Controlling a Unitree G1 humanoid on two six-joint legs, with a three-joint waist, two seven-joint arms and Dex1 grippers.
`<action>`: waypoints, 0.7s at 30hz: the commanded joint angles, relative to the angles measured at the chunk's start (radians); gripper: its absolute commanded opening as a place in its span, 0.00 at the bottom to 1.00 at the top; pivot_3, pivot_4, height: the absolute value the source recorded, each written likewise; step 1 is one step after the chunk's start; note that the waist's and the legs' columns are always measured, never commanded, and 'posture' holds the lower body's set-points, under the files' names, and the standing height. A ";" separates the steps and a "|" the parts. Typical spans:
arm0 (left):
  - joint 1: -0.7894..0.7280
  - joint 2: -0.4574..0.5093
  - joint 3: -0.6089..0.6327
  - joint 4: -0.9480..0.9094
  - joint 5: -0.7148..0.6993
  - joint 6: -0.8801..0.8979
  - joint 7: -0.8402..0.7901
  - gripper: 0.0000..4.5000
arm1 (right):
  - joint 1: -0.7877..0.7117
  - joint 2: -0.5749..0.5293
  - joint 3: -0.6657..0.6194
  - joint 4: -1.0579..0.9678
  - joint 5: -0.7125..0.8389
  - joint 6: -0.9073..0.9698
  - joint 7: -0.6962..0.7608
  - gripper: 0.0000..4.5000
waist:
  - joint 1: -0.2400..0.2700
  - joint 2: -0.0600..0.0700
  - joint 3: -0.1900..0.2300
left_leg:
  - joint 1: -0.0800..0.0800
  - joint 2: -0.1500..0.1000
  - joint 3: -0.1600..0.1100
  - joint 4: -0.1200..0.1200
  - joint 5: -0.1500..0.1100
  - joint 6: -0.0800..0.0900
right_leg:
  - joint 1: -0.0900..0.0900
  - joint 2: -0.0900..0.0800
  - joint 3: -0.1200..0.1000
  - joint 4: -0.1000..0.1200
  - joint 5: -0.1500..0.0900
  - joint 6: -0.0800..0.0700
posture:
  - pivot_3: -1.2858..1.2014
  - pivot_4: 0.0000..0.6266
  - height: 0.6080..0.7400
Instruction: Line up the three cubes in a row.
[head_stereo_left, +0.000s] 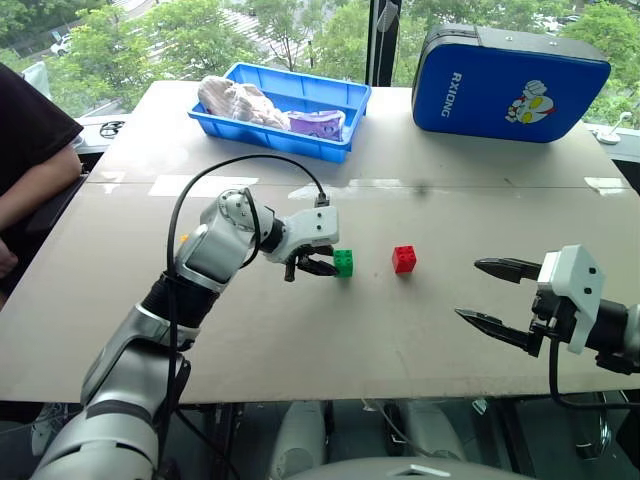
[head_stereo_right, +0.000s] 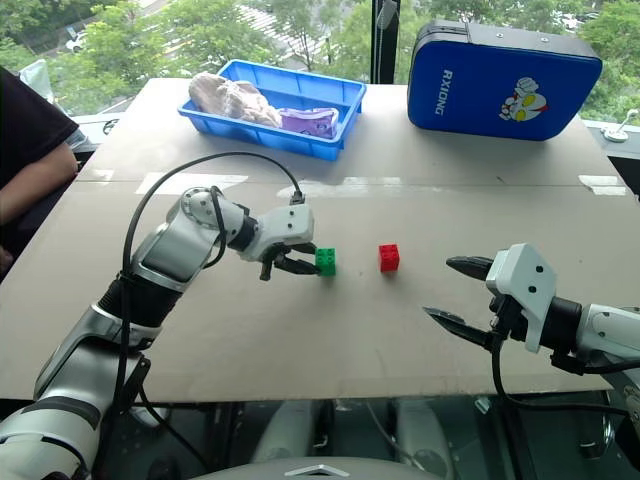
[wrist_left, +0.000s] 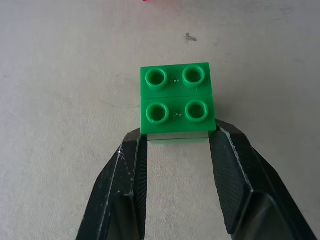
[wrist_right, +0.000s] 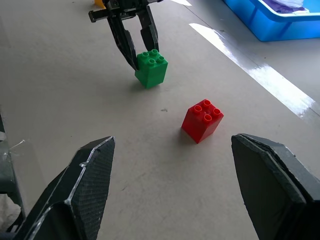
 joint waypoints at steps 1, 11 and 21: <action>-0.024 -0.002 0.004 0.011 -0.015 -0.029 -0.003 0.38 | 0.000 -0.014 -0.015 -0.036 0.015 -0.002 -0.012 0.85 | 0.000 0.000 0.000 | 0.000 0.000 0.000 0.000 0.000 0.000 | 0.000 0.000 0.000 0.000 0.000 0.000 | 0.52 0.24 1.00; 0.011 0.100 0.095 -0.081 -0.103 0.032 -0.069 0.98 | 0.016 -0.024 -0.025 -0.057 0.035 0.005 -0.024 0.85 | -0.006 0.000 0.000 | 0.000 0.000 0.000 0.000 0.000 0.000 | 0.000 0.000 0.000 0.000 0.000 0.000 | 0.52 0.24 1.00; 0.137 0.317 0.483 -0.085 -0.132 0.466 0.298 0.98 | -0.090 0.025 0.114 -0.038 0.072 -0.006 -0.055 0.85 | -0.020 0.000 0.000 | 0.001 0.002 0.000 0.000 0.000 0.000 | 0.000 0.000 0.000 0.000 0.000 0.000 | 0.52 0.24 1.00</action>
